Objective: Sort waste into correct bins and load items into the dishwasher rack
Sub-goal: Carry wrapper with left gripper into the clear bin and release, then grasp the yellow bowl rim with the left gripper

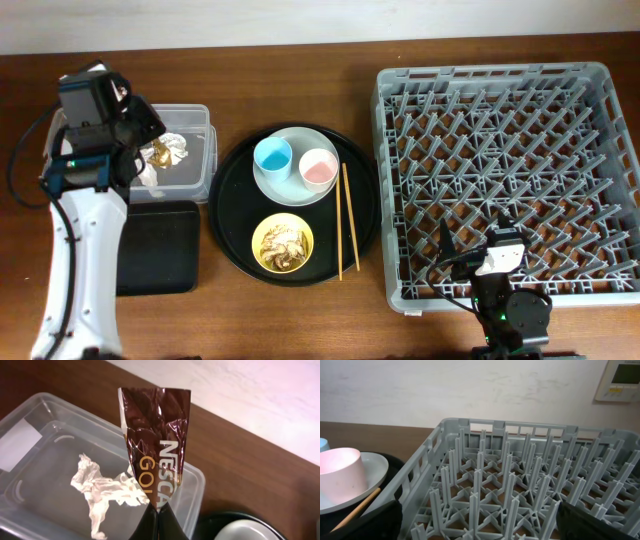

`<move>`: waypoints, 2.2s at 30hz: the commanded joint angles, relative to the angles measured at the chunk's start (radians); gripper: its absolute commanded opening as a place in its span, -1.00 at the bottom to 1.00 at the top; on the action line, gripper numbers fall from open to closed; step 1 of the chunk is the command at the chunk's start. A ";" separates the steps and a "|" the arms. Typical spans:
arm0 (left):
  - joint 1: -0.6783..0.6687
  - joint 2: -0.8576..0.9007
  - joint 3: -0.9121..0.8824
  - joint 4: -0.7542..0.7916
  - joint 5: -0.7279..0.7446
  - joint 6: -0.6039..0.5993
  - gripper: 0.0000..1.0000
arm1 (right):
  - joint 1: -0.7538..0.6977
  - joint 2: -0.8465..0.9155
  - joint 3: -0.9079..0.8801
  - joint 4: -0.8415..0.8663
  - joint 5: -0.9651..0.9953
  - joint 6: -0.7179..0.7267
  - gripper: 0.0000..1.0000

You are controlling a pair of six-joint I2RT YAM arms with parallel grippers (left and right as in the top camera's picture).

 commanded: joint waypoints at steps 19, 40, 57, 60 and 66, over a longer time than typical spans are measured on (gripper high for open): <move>0.157 0.298 0.096 0.132 0.037 0.026 0.35 | -0.005 -0.005 -0.005 -0.005 -0.002 0.000 0.97; -0.554 -0.095 -0.274 -0.473 0.107 -0.090 -0.86 | -0.005 -0.005 -0.005 -0.004 -0.002 0.000 0.97; -0.900 -0.094 -0.482 -0.063 -0.085 -0.118 -0.21 | -0.005 -0.005 -0.005 -0.005 -0.002 0.000 0.97; -0.900 -0.094 -0.482 -0.063 -0.085 -0.118 -0.21 | -0.005 -0.005 -0.005 -0.004 -0.002 0.000 0.97; -0.900 -0.090 -0.482 -0.051 -0.085 -0.118 -0.21 | -0.005 -0.005 -0.005 -0.004 -0.002 0.000 0.97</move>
